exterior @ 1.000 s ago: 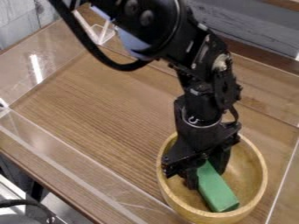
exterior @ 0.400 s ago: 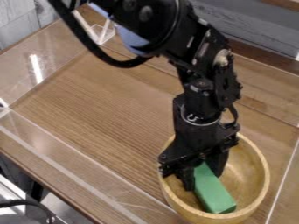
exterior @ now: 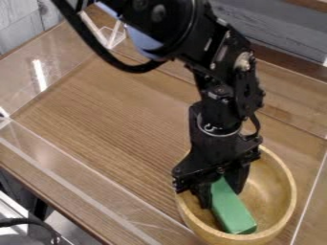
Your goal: Remove the green block from inside the brown bowl and put it on the table
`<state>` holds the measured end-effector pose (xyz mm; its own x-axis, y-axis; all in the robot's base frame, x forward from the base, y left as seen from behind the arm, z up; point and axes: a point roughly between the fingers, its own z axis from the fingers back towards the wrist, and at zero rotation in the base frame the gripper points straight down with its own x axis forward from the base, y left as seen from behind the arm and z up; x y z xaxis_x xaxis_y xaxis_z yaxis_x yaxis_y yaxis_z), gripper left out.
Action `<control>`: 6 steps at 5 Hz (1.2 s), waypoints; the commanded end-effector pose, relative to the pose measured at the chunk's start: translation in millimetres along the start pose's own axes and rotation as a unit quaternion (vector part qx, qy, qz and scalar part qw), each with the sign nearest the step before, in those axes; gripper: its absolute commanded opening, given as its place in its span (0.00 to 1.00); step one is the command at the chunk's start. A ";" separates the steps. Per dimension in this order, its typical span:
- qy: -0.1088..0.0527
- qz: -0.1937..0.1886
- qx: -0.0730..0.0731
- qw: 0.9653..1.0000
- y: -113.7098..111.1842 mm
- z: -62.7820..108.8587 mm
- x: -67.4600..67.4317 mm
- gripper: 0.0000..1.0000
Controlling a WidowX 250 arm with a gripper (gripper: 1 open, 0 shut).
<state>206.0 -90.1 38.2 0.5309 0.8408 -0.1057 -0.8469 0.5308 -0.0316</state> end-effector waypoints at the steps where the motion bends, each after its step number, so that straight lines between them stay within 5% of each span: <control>1: -0.006 -0.017 -0.032 0.999 -10.1 17.1 -0.3 0.00; 6: -0.003 -0.024 -0.036 0.999 -6.8 26.6 -0.1 0.00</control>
<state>203.1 -89.0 52.6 0.5700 0.8144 -0.1092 -0.8215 0.5674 -0.0567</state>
